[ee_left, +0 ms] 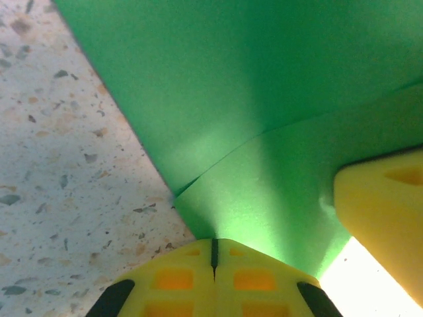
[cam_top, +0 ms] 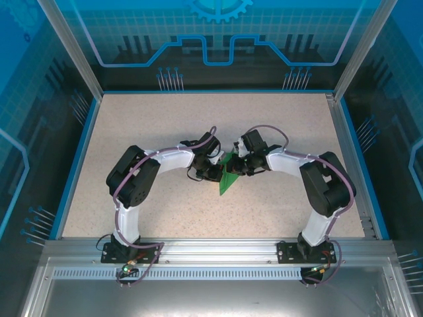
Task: Fold a paper plane with a square sheet of paper (pick it up from the middle)
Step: Fourth fold the wing at the center of the table.
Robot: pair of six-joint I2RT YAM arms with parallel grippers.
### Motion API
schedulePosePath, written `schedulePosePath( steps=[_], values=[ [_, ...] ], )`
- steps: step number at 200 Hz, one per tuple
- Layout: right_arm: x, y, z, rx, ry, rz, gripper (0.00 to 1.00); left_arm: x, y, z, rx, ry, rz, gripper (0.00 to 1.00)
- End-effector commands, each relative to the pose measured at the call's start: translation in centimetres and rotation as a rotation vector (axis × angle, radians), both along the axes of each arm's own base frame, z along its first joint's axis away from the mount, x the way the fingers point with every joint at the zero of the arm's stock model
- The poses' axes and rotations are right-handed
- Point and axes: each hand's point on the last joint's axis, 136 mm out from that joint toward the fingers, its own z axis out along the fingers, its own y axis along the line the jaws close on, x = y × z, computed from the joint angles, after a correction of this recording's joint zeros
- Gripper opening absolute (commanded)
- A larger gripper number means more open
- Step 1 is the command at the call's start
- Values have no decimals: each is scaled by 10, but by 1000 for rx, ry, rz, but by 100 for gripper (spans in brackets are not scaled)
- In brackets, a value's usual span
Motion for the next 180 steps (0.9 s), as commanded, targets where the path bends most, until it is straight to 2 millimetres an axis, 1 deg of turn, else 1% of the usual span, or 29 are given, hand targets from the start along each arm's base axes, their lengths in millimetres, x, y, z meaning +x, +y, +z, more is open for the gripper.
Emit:
schedulePosePath(
  steps=[1,22,86,180],
  values=[
    [4,12,2,44,4,9,9,-3,2,-25,22,24,3,3],
    [8,14,2,57,2,3,9,-4,3,-26,20,24,3,3],
    [10,22,-3,100,24,5,9,-5,3,-23,-14,21,19,3],
    [16,26,-14,113,41,1,9,-6,4,-16,-88,25,48,1]
  ],
)
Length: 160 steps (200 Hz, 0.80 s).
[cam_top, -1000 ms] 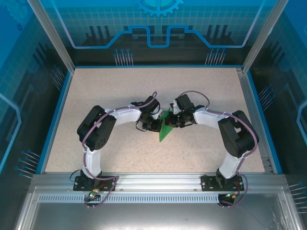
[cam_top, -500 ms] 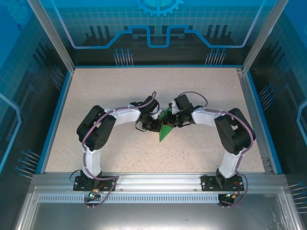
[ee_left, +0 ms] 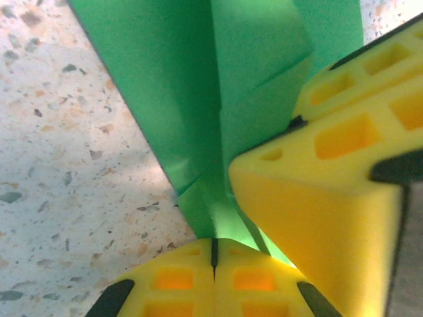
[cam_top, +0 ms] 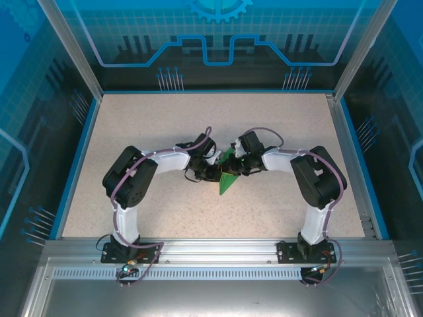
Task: Fold a paper plane with a square sheet of paper (pick it up from the middle)
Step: Fourth fold the wing at the center of the table.
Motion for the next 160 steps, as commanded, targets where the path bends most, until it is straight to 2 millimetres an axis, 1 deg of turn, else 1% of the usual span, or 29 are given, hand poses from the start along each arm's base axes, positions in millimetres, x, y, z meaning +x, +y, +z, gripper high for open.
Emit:
schedulePosePath(
  steps=[1,78,160],
  values=[
    [8,8,3,28,-8,6,9,-6,4,-16,3,26,19,1],
    [8,12,-6,29,9,17,9,-6,7,-14,-11,21,25,0],
    [7,16,-14,15,21,33,9,-4,9,-4,-43,7,45,0]
  ],
)
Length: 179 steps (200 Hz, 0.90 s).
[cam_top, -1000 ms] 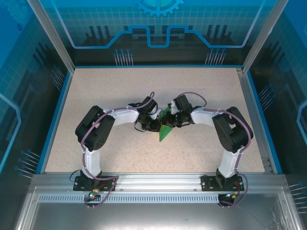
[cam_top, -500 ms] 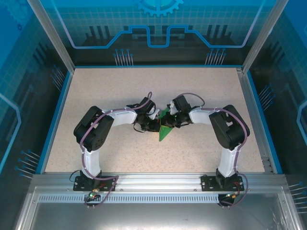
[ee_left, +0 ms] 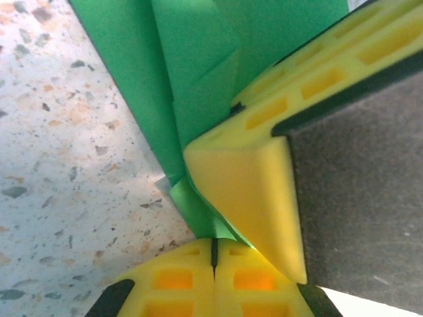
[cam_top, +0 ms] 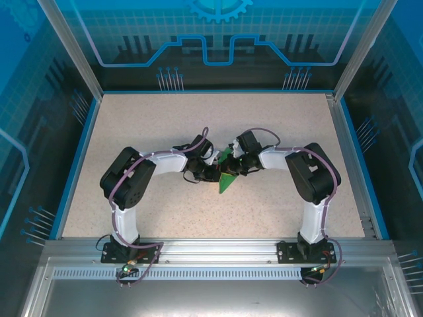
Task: Fold a paper plane with a square sheet of paper (pick it up from the middle)
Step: Fourth fold the wing at the center of the table.
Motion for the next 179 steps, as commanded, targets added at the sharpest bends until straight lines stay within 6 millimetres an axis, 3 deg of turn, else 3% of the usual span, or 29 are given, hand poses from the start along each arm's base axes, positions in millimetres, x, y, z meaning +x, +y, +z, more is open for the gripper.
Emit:
schedulePosePath(
  steps=[1,126,179],
  values=[
    [3,9,-2,7,-9,19,9,-5,7,-5,4,19,20,0],
    [-3,8,-16,-18,16,40,9,0,10,23,-48,-24,84,0],
    [-4,8,-18,-14,22,42,10,4,9,28,-78,-27,143,27]
  ],
)
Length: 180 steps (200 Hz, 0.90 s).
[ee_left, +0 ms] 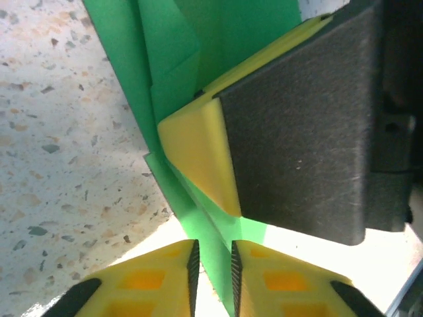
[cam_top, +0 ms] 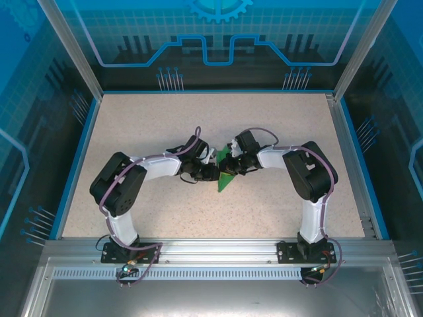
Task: Fold a paper plane with a square sheet of paper (pick it up from the middle)
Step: Fourth fold the wing at the center of the table.
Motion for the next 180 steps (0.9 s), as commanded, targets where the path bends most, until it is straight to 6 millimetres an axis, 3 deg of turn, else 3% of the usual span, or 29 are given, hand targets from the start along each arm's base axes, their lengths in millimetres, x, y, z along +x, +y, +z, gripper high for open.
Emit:
schedulePosePath(
  steps=[1,43,180],
  values=[
    [-8,2,-15,-26,27,27,10,5,4,5,-17,-8,47,28],
    [-10,3,-15,-16,30,29,10,7,0,-4,-34,17,65,36],
    [-13,4,-11,-7,31,29,10,11,-10,-19,-31,58,44,28]
  ],
)
